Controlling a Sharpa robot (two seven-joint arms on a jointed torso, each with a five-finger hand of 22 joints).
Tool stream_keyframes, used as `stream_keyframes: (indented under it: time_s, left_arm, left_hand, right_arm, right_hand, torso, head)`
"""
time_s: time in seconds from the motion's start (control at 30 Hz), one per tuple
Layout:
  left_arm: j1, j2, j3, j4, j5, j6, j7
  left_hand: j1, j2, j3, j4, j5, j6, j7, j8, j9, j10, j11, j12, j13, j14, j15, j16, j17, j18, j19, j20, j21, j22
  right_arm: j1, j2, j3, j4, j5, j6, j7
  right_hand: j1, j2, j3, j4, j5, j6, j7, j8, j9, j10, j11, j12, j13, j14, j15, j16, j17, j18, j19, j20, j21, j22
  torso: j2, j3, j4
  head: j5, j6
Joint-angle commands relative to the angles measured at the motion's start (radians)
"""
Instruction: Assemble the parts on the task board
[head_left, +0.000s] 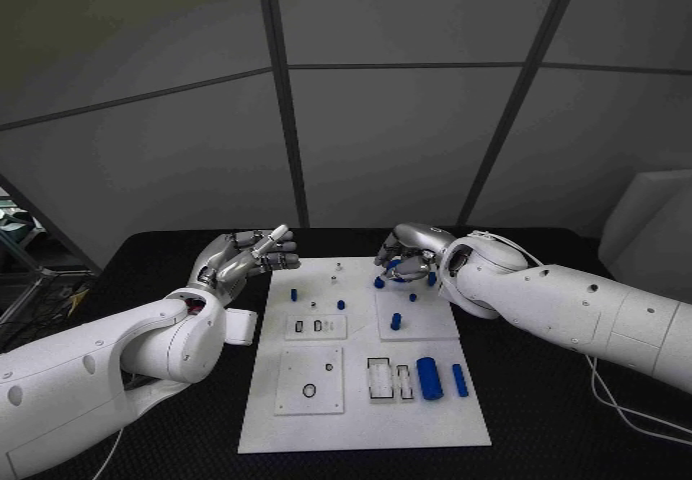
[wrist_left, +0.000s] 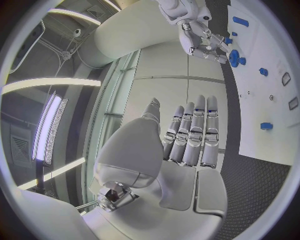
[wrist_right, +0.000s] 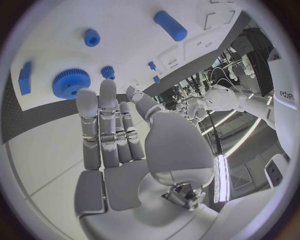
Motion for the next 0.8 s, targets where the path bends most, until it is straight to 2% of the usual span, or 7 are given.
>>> stream_keyframes:
  time_s: [0.03,0.1,0.2,0.6,0.7,0.8]
  left_arm:
    - [0.001,-0.003,0.001,0.011,-0.017,0.031,-0.006]
    - [0.001,-0.005,0.001,0.016,-0.023,0.034,-0.008]
    - [0.001,-0.006,0.001,0.021,-0.027,0.038,-0.009]
    - [0.001,-0.010,0.001,0.026,-0.030,0.048,-0.014]
    - [0.001,-0.012,0.001,0.026,-0.031,0.050,-0.014]
    - [0.001,-0.013,0.001,0.026,-0.031,0.051,-0.015]
  left_hand:
    - [0.010,0.002,-0.002,-0.007,0.003,0.007,0.002,-0.006,-0.002,0.008,-0.002,-0.005,0.000,-0.004,0.004,-0.008,0.001,-0.013,0.007,-0.001,0.003,-0.002]
    - [0.010,0.002,-0.003,-0.007,0.003,0.007,0.002,-0.006,-0.002,0.008,-0.002,-0.006,-0.001,-0.005,0.004,-0.009,0.000,-0.013,0.006,-0.001,0.003,-0.002]
    - [0.009,0.002,-0.004,-0.007,0.003,0.007,0.002,-0.007,-0.002,0.009,-0.001,-0.008,-0.001,-0.006,0.005,-0.011,0.000,-0.013,0.006,0.000,0.002,-0.003]
    - [0.005,0.003,-0.008,-0.007,0.000,0.008,0.003,-0.010,-0.003,0.010,0.000,-0.011,-0.001,-0.010,0.006,-0.017,0.000,-0.013,0.004,0.001,0.000,-0.005]
    - [0.005,0.003,-0.008,-0.007,0.000,0.008,0.003,-0.010,-0.003,0.010,0.000,-0.011,-0.001,-0.010,0.006,-0.017,0.000,-0.013,0.004,0.001,0.000,-0.005]
    - [0.005,0.003,-0.008,-0.007,0.000,0.008,0.003,-0.010,-0.003,0.010,0.000,-0.011,-0.001,-0.010,0.006,-0.017,0.000,-0.013,0.004,0.001,0.000,-0.005]
  right_arm:
    - [0.004,0.002,0.001,0.005,-0.141,0.046,-0.079]
    - [0.005,0.004,0.001,0.007,-0.151,0.058,-0.089]
    - [0.006,0.007,0.001,0.008,-0.162,0.071,-0.098]
    - [0.007,0.017,0.001,0.007,-0.181,0.062,-0.108]
    - [0.007,0.019,0.001,0.006,-0.183,0.055,-0.106]
    - [0.007,0.021,0.001,0.006,-0.184,0.052,-0.104]
  right_hand:
    - [-0.003,-0.009,0.009,0.001,0.000,0.003,0.003,-0.005,0.000,-0.014,0.003,-0.002,0.002,0.039,0.003,0.079,0.060,-0.028,0.037,0.005,0.096,0.130]
    - [-0.006,-0.011,0.013,0.002,-0.001,0.000,0.004,-0.005,0.000,-0.020,0.005,-0.003,0.002,0.034,0.006,0.179,0.159,-0.039,0.058,0.008,0.156,0.211]
    - [-0.007,-0.011,0.013,0.003,-0.002,-0.004,0.007,-0.005,0.000,-0.030,0.008,-0.003,0.002,0.026,0.009,0.276,0.251,-0.048,0.072,0.012,0.207,0.280]
    - [-0.008,-0.006,0.014,0.005,-0.001,-0.010,0.009,-0.005,0.000,-0.034,0.011,-0.003,0.003,0.018,0.013,0.408,0.378,-0.061,0.096,0.018,0.273,0.376]
    - [-0.010,-0.002,0.016,0.006,0.001,-0.009,0.008,-0.004,0.000,-0.030,0.010,-0.003,0.004,0.019,0.013,0.436,0.405,-0.064,0.104,0.018,0.288,0.398]
    - [-0.012,0.002,0.020,0.007,0.002,-0.009,0.007,-0.004,0.000,-0.023,0.009,-0.003,0.004,0.022,0.013,0.467,0.436,-0.069,0.117,0.018,0.306,0.429]
  torso:
    - [0.020,-0.0023,0.0066]
    - [0.025,-0.0027,0.0078]
    - [0.028,-0.0022,0.0093]
    - [0.032,-0.0010,0.0111]
    - [0.033,0.0009,0.0117]
    - [0.034,0.0019,0.0092]
  head:
    - [-0.005,0.002]
    - [-0.007,0.003]
    - [-0.007,0.006]
    - [-0.003,0.007]
    - [-0.002,0.006]
    - [0.000,0.006]
